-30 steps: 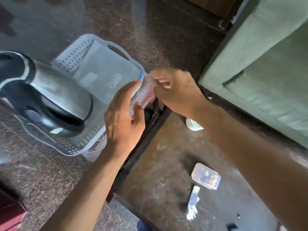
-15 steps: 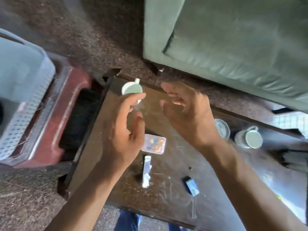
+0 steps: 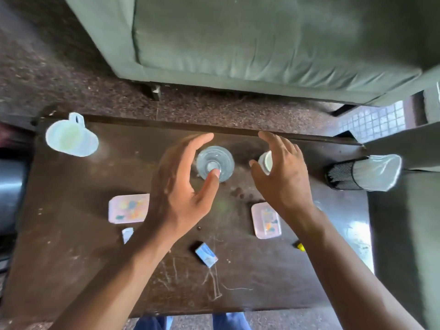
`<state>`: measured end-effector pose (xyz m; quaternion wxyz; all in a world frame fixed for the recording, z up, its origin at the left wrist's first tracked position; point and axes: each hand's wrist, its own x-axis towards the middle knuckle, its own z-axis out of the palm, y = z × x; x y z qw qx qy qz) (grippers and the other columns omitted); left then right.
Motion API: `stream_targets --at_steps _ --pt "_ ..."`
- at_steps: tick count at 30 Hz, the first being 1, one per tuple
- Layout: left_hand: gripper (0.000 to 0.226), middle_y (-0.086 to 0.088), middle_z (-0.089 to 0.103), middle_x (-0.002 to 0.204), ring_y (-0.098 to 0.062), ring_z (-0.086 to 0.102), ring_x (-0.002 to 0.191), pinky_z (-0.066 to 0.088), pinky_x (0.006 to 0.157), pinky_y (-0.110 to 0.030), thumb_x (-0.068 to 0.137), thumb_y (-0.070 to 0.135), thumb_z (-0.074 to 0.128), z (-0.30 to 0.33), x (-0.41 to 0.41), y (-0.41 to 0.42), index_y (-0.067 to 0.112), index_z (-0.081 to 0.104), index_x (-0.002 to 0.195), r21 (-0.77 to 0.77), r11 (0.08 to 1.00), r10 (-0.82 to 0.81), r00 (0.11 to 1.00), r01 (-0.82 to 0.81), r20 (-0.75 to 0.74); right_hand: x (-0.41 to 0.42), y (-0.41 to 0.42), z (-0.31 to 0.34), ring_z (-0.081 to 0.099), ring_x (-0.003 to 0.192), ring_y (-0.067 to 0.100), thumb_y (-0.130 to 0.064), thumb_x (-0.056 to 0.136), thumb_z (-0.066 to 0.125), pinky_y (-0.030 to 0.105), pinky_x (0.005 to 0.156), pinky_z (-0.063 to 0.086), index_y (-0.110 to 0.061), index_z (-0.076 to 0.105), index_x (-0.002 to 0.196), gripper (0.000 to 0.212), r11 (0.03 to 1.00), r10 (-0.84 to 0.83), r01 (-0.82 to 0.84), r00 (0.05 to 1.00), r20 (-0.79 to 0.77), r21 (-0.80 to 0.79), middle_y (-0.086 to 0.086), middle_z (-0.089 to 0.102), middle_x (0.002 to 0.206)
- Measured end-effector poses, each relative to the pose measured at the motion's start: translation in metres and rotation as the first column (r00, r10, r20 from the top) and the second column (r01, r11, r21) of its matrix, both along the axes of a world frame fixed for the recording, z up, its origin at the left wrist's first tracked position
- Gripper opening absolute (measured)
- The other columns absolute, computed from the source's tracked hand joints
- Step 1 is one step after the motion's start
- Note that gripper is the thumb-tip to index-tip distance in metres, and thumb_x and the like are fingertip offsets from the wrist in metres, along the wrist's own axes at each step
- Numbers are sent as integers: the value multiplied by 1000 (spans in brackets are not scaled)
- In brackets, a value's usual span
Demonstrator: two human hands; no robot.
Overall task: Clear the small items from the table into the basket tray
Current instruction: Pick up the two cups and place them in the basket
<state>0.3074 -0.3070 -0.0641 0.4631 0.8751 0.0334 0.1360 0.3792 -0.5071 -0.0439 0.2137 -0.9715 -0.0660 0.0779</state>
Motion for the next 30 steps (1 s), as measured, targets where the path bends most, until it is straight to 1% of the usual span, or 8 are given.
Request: stream_targets --at_steps 3,6,10,15,18,22,28,30 --pt "56 8 62 147 -6 57 138 44 118 -29 93 23 70 -3 10 -23 15 61 148 -6 999 -39 999 38 -31 8 -32 -21 48 140 34 -30 89 75 39 118 31 -10 46 154 74 992 -50 42 997 -65 -118 11 56 149" --pt "60 10 58 151 2 52 142 37 119 -19 93 25 70 -6 17 -43 12 58 150 -35 997 -74 996 72 -57 13 -55 -40 43 143 35 -33 84 80 38 117 29 -9 37 157 88 986 -104 82 984 -146 -148 14 49 154" --pt "68 3 56 157 -4 49 148 33 122 -17 91 19 74 -8 24 -65 8 53 155 -47 993 -114 989 110 -98 23 -76 -58 42 145 32 -32 81 86 36 118 31 -9 30 160 99 992 -102 78 961 -258 -102 14 46 157" --pt "78 -4 50 165 -13 44 156 33 127 -28 91 17 73 -10 29 -87 4 42 162 -113 983 -161 976 145 -150 34 -88 -69 59 124 30 -34 76 90 39 100 47 -14 44 147 88 999 -37 28 962 -269 -38 10 63 136" --pt "79 -4 49 165 -11 43 156 30 127 -21 90 16 72 -9 31 -94 3 42 162 -106 982 -170 971 154 -166 34 -88 -72 64 112 32 -33 74 91 44 91 52 -13 50 138 78 1000 -14 16 972 -236 5 9 68 125" --pt "81 -3 47 167 -9 41 156 28 126 -18 89 17 73 -7 31 -101 3 41 162 -138 975 -199 961 174 -193 31 -86 -75 69 105 36 -36 76 90 43 82 57 -16 51 137 75 1000 -10 8 983 -185 -7 10 73 123" --pt "89 -6 40 171 -17 37 160 32 131 -39 89 21 75 -7 30 -97 3 34 166 -217 952 -260 945 216 -199 39 -88 -64 71 100 36 -35 74 90 42 81 57 -15 57 133 70 1000 7 -9 984 -178 -8 11 75 115" --pt "92 -3 38 173 -16 36 161 32 131 -41 89 25 76 -5 30 -92 6 32 167 -230 945 -280 939 232 -202 43 -86 -49 71 99 34 -36 74 90 40 81 56 -14 59 130 68 1000 10 -9 985 -173 5 11 75 113"
